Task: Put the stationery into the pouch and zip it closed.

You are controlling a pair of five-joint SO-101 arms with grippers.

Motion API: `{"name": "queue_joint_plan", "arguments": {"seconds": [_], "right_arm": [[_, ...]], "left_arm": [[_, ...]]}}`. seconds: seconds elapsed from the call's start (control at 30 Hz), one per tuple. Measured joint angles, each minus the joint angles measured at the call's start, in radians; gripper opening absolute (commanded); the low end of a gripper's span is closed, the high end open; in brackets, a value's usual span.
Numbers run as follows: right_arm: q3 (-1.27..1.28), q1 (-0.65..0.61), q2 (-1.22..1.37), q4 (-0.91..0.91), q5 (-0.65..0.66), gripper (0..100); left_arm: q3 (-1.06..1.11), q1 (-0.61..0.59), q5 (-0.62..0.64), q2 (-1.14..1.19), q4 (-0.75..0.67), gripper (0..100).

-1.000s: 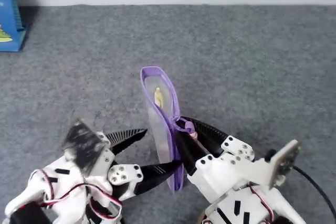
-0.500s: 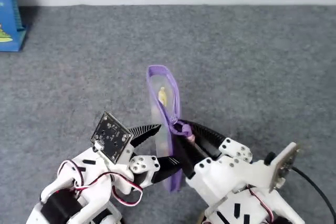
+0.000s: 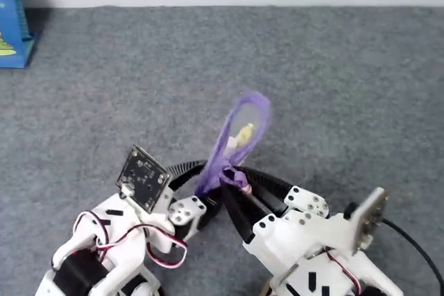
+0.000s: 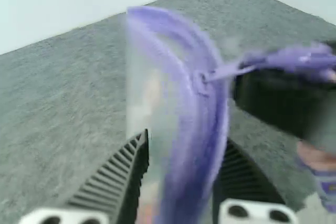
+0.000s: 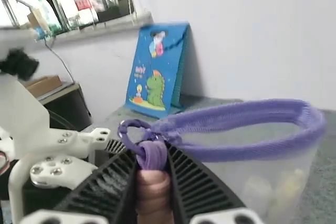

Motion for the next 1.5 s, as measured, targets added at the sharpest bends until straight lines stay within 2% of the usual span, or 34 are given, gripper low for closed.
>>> {"name": "queue_joint_plan", "arguments": {"seconds": [0.33,0.53,0.83,1.13,1.37,1.5], "right_arm": [[0.0,0.0,-0.003,0.017,0.0,0.7],[0.0,0.0,-0.003,0.017,0.0,0.7],[0.0,0.028,-0.003,0.017,0.0,0.7],[0.0,0.026,-0.003,0.017,0.0,0.7],[0.002,0.026,-0.002,0.018,0.0,0.7],[0.002,0.026,0.011,0.018,0.0,0.7]], "left_arm": [[-0.014,-0.009,-0.006,-0.002,-0.003,16],[-0.014,-0.006,-0.006,-0.002,-0.003,10],[-0.038,-0.005,-0.006,0.008,-0.026,21],[-0.077,-0.011,-0.006,-0.002,-0.031,21],[-0.08,-0.014,-0.006,-0.006,-0.031,10],[-0.048,-0.012,-0.049,-0.068,-0.031,4]]}}
